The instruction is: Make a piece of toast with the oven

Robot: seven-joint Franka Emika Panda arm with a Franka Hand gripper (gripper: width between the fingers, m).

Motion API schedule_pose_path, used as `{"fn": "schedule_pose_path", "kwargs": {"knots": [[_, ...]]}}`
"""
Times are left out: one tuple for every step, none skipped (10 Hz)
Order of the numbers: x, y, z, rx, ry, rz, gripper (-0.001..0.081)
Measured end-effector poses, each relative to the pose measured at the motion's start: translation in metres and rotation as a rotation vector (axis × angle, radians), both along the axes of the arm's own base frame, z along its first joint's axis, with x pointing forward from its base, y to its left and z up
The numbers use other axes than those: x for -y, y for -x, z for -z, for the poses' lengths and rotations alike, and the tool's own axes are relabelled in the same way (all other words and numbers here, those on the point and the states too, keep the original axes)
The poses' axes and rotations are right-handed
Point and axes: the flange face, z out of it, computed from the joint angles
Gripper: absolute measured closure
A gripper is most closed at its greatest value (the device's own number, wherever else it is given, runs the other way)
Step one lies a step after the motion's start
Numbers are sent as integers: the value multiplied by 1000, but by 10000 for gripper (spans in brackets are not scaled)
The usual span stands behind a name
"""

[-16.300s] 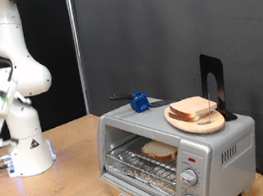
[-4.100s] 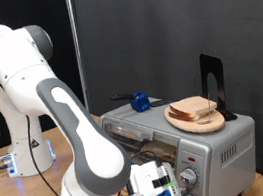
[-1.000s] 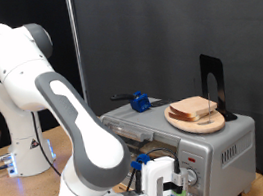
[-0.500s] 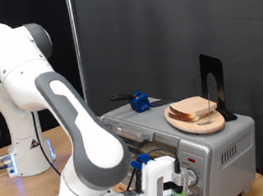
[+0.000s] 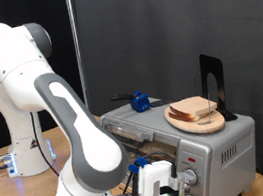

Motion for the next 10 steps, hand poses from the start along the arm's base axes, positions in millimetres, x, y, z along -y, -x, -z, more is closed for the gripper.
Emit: {"fn": "schedule_pose_path", "kwargs": {"knots": [[1, 0, 1, 0, 3, 2, 71], [2, 0, 2, -1, 5, 4, 20], [3, 1, 3, -3, 6, 6, 20], [3, 1, 5, -8, 6, 9, 1], [4, 1, 8, -16, 3, 12, 1], [3, 0, 10, -27, -6, 11, -2], [2, 0, 10, -43, -24, 5, -2], [0, -1, 10, -54, -48, -9, -3], [-1, -3, 11, -56, -61, -20, -3], [-3, -3, 12, -56, -66, -26, -3]]}}
